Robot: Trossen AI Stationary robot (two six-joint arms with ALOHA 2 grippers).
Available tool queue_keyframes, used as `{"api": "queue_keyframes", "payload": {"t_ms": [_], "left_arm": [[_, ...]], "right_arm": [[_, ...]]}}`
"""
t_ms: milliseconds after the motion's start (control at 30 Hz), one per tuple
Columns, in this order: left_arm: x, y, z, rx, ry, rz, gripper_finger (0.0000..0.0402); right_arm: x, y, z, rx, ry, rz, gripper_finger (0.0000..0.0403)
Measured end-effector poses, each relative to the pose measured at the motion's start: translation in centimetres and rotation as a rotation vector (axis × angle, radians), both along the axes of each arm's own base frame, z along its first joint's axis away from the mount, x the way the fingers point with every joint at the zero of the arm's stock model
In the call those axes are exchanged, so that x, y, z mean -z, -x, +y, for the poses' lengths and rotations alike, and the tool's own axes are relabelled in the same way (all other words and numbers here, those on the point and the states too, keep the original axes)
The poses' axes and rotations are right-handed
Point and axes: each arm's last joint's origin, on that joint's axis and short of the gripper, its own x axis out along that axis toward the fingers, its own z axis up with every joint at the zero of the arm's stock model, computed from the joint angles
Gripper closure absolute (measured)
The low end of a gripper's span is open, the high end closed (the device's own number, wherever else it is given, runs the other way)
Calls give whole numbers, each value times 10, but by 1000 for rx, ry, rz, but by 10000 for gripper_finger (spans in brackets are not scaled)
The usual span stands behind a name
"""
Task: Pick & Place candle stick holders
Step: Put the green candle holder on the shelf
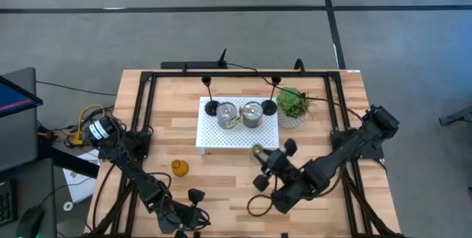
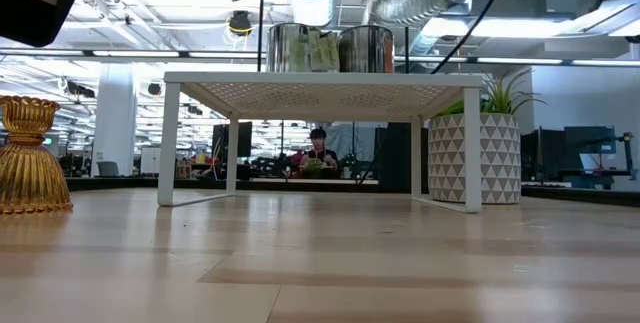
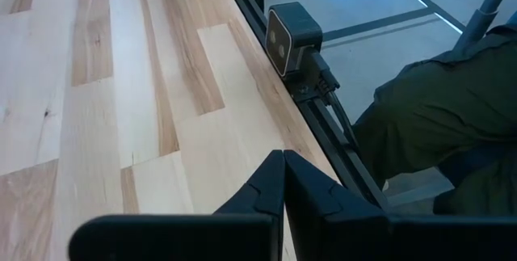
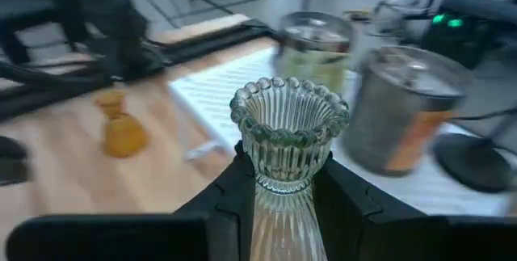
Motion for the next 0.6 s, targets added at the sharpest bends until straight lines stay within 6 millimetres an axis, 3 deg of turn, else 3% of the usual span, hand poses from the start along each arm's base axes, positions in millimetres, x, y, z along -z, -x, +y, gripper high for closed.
{"api": "queue_keyframes", "payload": {"t_ms": [267, 600], "left_arm": [[0, 0, 0, 0, 0, 0, 396], [0, 0, 0, 0, 0, 0, 396]], "right_arm": [[15, 9, -21, 107, 29, 42, 316], [37, 15, -32, 162, 45, 42, 316]]}}
